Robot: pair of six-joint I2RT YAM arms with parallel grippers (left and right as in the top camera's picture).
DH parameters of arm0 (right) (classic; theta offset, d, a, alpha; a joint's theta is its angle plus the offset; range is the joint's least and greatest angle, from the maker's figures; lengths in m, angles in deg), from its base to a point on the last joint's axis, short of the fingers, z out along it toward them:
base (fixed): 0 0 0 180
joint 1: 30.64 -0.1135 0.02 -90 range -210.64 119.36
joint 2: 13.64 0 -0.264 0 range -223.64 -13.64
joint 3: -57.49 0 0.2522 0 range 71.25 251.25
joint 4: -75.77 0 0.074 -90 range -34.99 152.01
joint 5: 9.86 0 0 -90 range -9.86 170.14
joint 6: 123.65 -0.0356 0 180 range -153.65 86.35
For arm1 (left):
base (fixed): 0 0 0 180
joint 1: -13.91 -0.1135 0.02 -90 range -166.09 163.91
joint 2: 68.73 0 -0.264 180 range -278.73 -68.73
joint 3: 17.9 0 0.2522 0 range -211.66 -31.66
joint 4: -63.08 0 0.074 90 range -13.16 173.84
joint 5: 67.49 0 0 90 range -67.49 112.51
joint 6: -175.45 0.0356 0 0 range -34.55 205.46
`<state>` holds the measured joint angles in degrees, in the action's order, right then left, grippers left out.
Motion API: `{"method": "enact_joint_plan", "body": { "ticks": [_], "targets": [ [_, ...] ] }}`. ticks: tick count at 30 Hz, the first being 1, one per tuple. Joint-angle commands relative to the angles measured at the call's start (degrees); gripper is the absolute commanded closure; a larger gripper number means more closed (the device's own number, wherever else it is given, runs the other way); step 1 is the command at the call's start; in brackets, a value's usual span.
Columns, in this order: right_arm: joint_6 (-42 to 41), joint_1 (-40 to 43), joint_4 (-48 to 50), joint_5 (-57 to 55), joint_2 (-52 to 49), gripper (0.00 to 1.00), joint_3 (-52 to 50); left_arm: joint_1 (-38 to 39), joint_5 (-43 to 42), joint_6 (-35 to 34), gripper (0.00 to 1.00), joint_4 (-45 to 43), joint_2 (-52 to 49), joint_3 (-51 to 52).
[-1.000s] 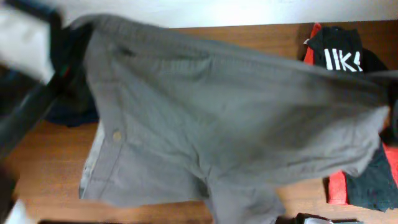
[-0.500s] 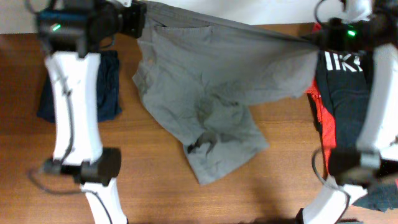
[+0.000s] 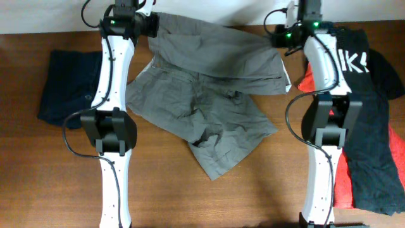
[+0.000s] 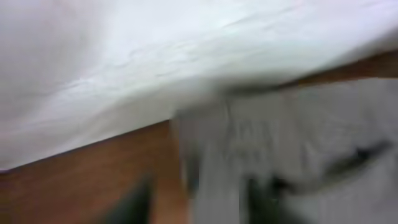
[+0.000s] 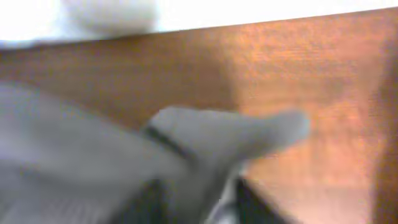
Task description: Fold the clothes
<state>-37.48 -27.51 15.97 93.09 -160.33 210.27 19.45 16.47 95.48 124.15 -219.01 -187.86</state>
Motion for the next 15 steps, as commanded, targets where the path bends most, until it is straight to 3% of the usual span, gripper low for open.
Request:
{"method": "enact_joint_plan", "body": {
  "ticks": [1, 6, 15],
  "targets": [
    [-1.16, -0.50, 1.25, -3.65, 1.64, 0.01, 0.81, -0.85, 1.62, -0.17, 0.01, -1.51, -0.15, -0.59],
    [-1.46, 0.07, -3.82, -3.74, 5.05, 0.01, 4.09, -1.88, 2.43, -4.81, 0.01, 0.42, 2.10, -1.97],
    [-0.42, 0.15, -29.14, 0.00, 13.84, 0.01, 13.68, -1.97, 2.47, -5.27, 0.01, 20.41, 13.22, -4.11]
  ]
}}
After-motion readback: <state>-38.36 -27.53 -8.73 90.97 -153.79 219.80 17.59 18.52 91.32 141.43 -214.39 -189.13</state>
